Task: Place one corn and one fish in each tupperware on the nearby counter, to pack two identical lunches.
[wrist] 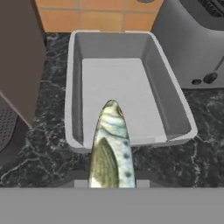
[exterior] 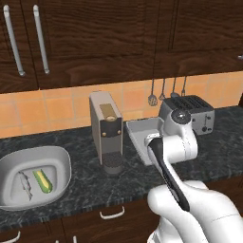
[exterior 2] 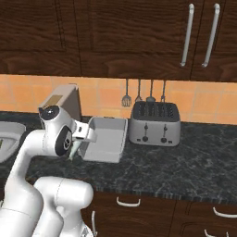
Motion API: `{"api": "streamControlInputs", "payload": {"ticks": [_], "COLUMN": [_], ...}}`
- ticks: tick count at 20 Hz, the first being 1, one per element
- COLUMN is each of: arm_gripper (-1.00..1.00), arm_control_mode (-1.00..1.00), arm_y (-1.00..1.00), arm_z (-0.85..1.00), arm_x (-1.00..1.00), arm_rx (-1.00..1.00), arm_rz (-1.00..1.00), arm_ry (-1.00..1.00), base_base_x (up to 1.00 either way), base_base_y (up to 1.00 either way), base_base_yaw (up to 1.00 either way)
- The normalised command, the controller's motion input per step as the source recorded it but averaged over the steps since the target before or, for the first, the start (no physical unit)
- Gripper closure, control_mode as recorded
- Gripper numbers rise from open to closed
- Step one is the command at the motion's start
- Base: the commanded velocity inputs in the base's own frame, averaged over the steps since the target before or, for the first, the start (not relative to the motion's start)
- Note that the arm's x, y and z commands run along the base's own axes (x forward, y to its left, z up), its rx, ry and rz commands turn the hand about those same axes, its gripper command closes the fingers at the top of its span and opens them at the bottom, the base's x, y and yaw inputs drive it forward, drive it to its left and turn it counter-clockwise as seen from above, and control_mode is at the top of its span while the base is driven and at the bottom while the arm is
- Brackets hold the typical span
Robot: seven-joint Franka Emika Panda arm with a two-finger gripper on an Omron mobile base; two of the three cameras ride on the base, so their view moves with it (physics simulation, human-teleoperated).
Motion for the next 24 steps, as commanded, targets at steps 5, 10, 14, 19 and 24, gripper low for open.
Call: {"api": "streamControlInputs", "payload": {"ticks": [5, 10, 14, 19, 24], "arm_gripper": [1.00, 1.00, 1.00, 1.00, 1.00], "arm_control_mode": [-1.00, -1.00, -1.00, -1.00, -1.00], "arm_y": [-0.14, -0.13, -0.01, 0.00, 0.00], "arm_z": [-0.21, -0.07, -0.24, -0.42, -0.39], "arm_x": [0.96, 0.81, 0.72, 0.46, 0.37], "arm_rx": [0.00, 0.00, 0.00, 0.00, 0.00], "arm_rz": [0.02, 0.01, 0.01, 0.00, 0.00], "arm_ry": [0.06, 0.10, 0.08, 0.01, 0.00], "base_base_x": [0.00, 0.00, 0.00, 0.00, 0.00], "base_base_y": [0.00, 0.00, 0.00, 0.00, 0.00], "base_base_yaw": [0.00, 0.00, 0.00, 0.00, 0.00]}}
